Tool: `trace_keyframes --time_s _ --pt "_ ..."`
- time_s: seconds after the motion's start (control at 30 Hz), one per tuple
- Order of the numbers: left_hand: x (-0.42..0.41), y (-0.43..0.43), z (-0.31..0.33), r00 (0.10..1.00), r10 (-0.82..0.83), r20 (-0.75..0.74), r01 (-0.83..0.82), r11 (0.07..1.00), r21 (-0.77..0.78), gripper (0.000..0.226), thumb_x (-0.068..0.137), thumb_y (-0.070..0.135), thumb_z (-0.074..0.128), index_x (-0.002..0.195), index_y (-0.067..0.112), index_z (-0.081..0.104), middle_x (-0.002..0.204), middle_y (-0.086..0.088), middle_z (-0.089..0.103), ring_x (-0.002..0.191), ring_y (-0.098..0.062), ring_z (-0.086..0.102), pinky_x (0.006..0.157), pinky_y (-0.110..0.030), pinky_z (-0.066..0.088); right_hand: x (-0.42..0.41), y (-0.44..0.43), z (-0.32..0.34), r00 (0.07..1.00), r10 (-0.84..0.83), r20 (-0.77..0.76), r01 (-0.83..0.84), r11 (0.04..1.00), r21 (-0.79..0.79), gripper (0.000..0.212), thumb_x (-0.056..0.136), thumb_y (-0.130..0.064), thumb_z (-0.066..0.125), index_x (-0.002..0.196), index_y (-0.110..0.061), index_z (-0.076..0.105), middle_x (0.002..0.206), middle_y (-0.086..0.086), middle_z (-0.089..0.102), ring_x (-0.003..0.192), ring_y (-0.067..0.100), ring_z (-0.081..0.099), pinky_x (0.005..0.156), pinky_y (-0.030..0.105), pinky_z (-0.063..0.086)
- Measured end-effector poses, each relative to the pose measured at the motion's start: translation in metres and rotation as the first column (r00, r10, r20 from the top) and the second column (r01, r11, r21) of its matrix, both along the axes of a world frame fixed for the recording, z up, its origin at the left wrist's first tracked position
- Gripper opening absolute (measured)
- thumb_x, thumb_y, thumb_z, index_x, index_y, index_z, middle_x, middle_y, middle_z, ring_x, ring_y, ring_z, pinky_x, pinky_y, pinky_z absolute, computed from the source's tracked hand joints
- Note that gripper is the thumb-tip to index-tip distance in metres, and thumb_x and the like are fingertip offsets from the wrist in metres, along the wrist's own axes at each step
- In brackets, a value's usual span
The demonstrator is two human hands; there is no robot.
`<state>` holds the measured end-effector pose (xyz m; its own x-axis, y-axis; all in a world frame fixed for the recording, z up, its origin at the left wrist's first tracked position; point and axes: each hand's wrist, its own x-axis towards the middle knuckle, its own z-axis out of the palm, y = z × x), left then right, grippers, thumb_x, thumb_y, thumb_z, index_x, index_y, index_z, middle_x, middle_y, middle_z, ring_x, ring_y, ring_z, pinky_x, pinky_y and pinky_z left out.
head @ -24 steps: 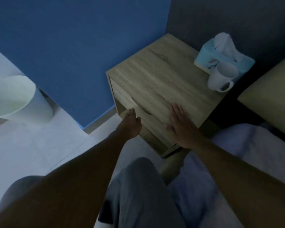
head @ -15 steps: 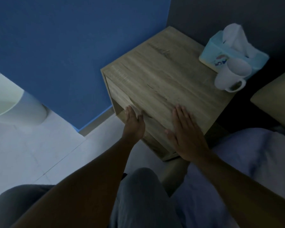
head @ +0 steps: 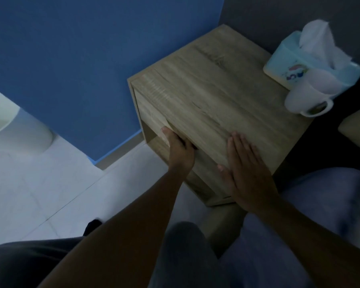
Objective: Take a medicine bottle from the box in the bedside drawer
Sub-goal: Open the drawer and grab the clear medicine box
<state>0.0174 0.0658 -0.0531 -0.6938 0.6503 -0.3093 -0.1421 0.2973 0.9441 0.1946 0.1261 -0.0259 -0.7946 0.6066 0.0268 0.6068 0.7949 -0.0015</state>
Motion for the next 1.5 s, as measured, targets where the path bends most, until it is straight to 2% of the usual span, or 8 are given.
trace_keyframes --time_s 0.27,0.53,0.63,0.9,1.03,1.13,1.27,1.5 --pt "-0.009 -0.025 0.003 0.994 -0.077 0.078 0.08 0.996 -0.048 0.087 0.102 0.026 0.04 0.149 0.016 -0.033 0.164 -0.009 0.017 0.149 -0.028 0.022 0.12 -0.05 0.026 0.0 0.002 -0.002 1.0 -0.007 -0.001 0.007 1.0 -0.018 0.075 0.101 -0.056 0.014 0.158 -0.008 0.012 0.167 0.011 0.015 0.155 0.024 0.013 0.125 0.046 0.017" --pt "-0.019 -0.081 -0.004 0.993 -0.072 0.095 0.074 0.997 -0.019 0.086 0.101 0.026 0.046 0.152 0.026 -0.022 0.16 -0.007 0.02 0.14 -0.024 0.034 0.106 -0.037 0.036 -0.002 0.002 0.001 1.0 -0.011 0.005 0.011 1.0 -0.021 0.079 0.099 -0.061 0.007 0.158 -0.009 0.012 0.166 0.012 0.015 0.154 0.025 0.014 0.124 0.045 0.016" --pt "-0.022 -0.101 -0.006 0.99 -0.082 0.111 0.084 0.996 -0.016 0.087 0.101 0.028 0.047 0.152 0.025 -0.024 0.16 -0.004 0.02 0.128 -0.012 0.034 0.1 -0.03 0.035 -0.001 0.0 0.0 1.0 -0.007 0.0 0.007 1.0 -0.004 0.076 0.1 -0.058 0.015 0.157 -0.008 0.016 0.165 0.012 0.018 0.153 0.026 0.018 0.124 0.044 0.018" --pt "-0.029 -0.139 -0.007 0.987 -0.071 0.141 0.079 0.996 -0.049 0.087 0.101 0.032 0.046 0.152 0.025 -0.024 0.16 -0.003 0.023 0.134 -0.018 0.038 0.096 -0.028 0.036 -0.001 0.001 -0.001 1.0 0.005 -0.021 -0.005 1.0 0.018 0.072 0.101 -0.053 0.023 0.155 -0.005 0.021 0.163 0.016 0.025 0.15 0.029 0.024 0.122 0.045 0.018" --pt "-0.03 -0.157 -0.01 0.987 -0.075 0.144 0.082 0.995 -0.05 0.087 0.101 0.031 0.045 0.152 0.026 -0.025 0.16 -0.001 0.022 0.123 -0.008 0.038 0.088 -0.011 0.042 -0.003 0.0 0.002 1.0 -0.005 -0.018 0.005 1.0 0.015 0.073 0.1 -0.051 0.026 0.154 -0.003 0.025 0.16 0.019 0.03 0.149 0.032 0.029 0.122 0.047 0.023" --pt "-0.031 -0.169 -0.009 0.986 -0.071 0.153 0.078 0.996 -0.036 0.086 0.101 0.029 0.045 0.152 0.026 -0.025 0.161 -0.001 0.02 0.121 -0.008 0.036 0.065 0.002 0.046 -0.003 -0.001 0.003 1.0 0.0 -0.022 0.0 1.0 0.008 0.073 0.1 -0.051 0.026 0.154 -0.003 0.024 0.161 0.019 0.029 0.149 0.032 0.028 0.122 0.047 0.023" --pt "-0.032 -0.182 -0.006 0.991 -0.053 0.125 0.065 0.994 -0.089 0.086 0.101 0.033 0.045 0.152 0.026 -0.024 0.165 0.0 0.011 0.131 -0.01 0.034 0.093 -0.017 0.035 -0.003 -0.002 0.004 1.0 -0.003 -0.018 0.003 1.0 -0.009 0.073 0.1 -0.052 0.025 0.155 -0.005 0.02 0.162 0.017 0.026 0.15 0.031 0.025 0.122 0.047 0.02" --pt "-0.032 -0.195 -0.005 0.991 -0.047 0.125 0.062 0.992 -0.113 0.086 0.101 0.035 0.044 0.152 0.025 -0.024 0.165 0.0 0.011 0.124 -0.006 0.032 0.09 -0.021 0.033 -0.003 -0.001 0.006 1.0 -0.003 0.005 0.004 0.999 -0.051 0.075 0.1 -0.052 0.024 0.157 -0.005 0.015 0.164 0.017 0.019 0.153 0.03 0.018 0.124 0.048 0.016"
